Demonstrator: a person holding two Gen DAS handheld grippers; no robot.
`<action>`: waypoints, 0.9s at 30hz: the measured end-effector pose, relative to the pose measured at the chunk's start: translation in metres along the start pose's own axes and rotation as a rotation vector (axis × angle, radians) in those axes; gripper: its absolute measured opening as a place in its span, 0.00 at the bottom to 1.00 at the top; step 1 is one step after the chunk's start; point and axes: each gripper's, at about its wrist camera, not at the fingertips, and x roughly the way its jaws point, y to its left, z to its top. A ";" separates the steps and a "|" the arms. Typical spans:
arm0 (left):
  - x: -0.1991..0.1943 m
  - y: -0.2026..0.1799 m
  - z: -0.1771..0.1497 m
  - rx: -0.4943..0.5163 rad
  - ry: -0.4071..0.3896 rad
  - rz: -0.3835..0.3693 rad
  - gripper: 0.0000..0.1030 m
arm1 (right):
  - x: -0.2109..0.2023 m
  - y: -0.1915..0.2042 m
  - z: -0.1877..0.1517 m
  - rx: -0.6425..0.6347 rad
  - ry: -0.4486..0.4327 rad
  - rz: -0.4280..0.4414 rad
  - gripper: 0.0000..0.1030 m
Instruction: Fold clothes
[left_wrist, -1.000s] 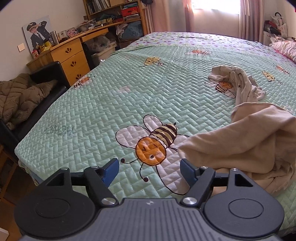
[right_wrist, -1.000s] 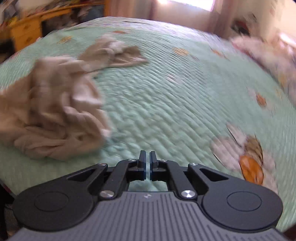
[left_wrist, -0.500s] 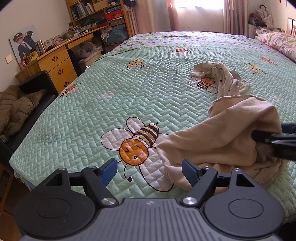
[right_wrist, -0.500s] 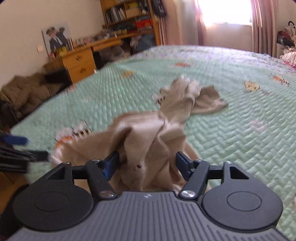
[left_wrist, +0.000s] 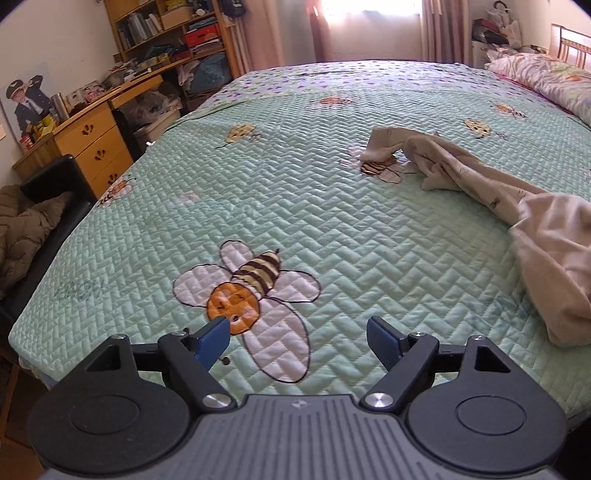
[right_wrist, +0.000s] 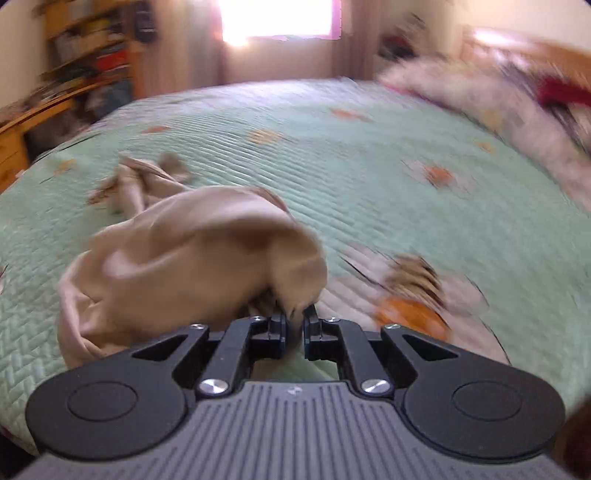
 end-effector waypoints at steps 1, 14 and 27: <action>0.000 -0.001 0.000 0.003 0.000 -0.003 0.81 | -0.002 -0.008 0.000 0.045 0.006 -0.022 0.16; -0.004 -0.007 0.004 0.009 0.012 0.018 0.81 | 0.014 0.141 0.004 -0.328 -0.031 0.253 0.69; 0.014 -0.045 0.029 0.056 0.006 -0.124 0.85 | 0.036 -0.013 -0.003 0.126 -0.036 0.029 0.02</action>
